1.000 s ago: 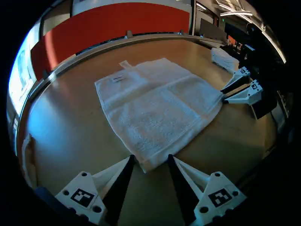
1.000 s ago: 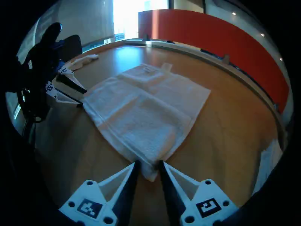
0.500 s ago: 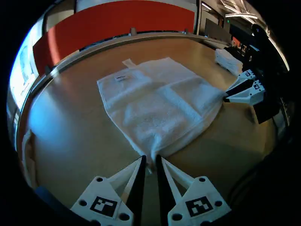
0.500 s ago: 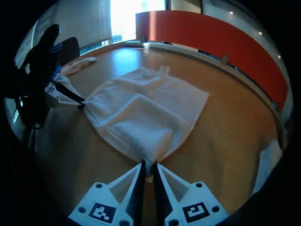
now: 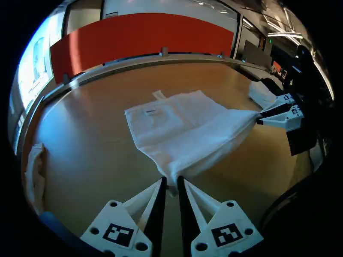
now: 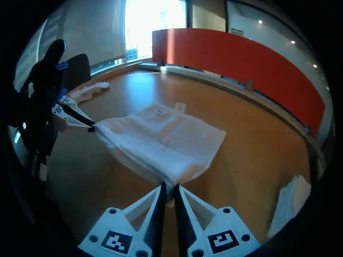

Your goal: Fold towel

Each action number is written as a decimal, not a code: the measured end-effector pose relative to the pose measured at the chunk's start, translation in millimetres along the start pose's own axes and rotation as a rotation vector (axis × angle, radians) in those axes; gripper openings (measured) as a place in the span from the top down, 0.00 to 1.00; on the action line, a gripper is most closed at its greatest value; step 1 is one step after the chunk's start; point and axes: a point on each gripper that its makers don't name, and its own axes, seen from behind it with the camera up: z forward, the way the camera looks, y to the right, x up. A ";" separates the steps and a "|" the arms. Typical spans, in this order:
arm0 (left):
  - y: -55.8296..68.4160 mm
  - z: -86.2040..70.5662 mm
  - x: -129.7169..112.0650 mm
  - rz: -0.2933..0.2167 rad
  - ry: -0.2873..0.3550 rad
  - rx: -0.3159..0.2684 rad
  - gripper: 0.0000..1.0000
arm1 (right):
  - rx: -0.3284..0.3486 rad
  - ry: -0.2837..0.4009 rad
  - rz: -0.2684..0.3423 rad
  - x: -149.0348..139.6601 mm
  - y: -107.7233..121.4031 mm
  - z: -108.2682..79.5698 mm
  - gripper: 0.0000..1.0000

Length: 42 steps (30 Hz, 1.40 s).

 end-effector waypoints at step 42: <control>27.4 -73.2 26.9 -0.057 -0.013 0.006 0.80 | 0.025 0.012 -0.011 34.0 -19.0 -71.5 0.86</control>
